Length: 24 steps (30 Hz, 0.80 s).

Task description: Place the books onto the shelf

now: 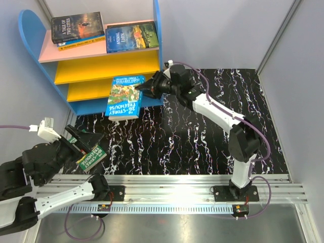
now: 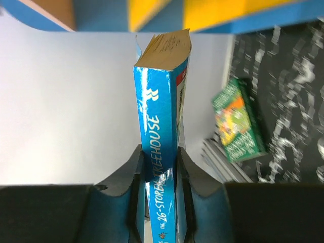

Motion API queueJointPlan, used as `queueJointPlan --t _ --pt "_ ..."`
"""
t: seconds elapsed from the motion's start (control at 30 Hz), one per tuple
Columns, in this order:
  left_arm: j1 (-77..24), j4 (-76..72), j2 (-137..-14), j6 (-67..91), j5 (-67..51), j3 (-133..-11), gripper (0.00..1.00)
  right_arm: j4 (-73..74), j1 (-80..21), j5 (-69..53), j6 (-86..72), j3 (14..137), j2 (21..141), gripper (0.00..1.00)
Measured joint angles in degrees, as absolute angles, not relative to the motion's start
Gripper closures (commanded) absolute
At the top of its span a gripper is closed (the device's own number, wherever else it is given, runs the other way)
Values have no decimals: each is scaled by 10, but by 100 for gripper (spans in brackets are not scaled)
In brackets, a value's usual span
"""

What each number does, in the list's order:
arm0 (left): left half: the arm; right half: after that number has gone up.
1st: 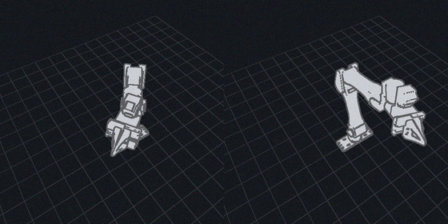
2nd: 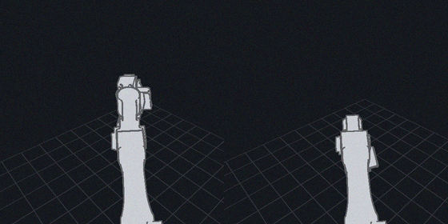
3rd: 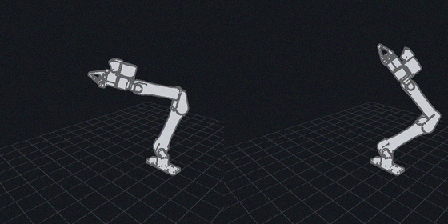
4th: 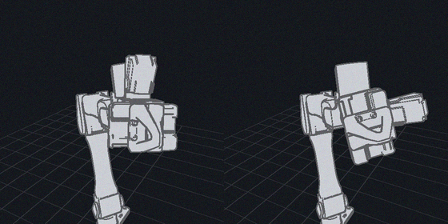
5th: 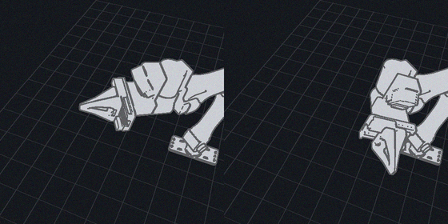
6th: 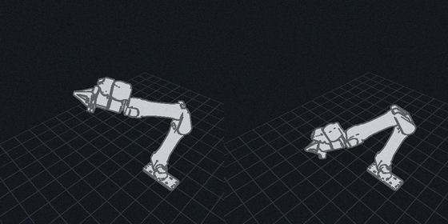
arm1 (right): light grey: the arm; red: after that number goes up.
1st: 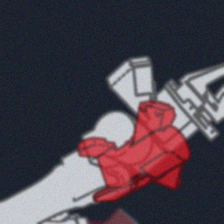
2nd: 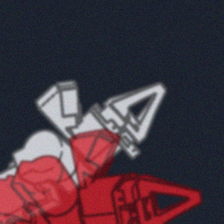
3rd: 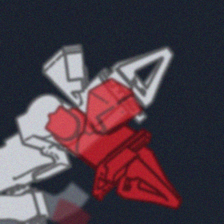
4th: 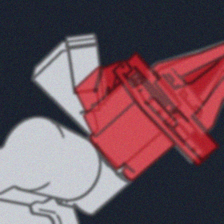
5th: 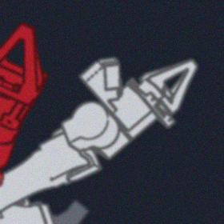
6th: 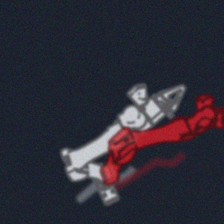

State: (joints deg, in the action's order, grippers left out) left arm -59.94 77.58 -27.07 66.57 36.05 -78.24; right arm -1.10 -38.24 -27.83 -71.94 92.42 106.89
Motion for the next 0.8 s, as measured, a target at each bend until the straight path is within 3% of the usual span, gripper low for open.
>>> queueJointPlan --t 0.33,0.8 --pt "-599 782 -263 666 350 -745 1 -61 -380 -279 -785 1065 1152 100" --pt "-599 784 -263 673 318 -745 1 -142 -388 -65 -847 970 1141 100"
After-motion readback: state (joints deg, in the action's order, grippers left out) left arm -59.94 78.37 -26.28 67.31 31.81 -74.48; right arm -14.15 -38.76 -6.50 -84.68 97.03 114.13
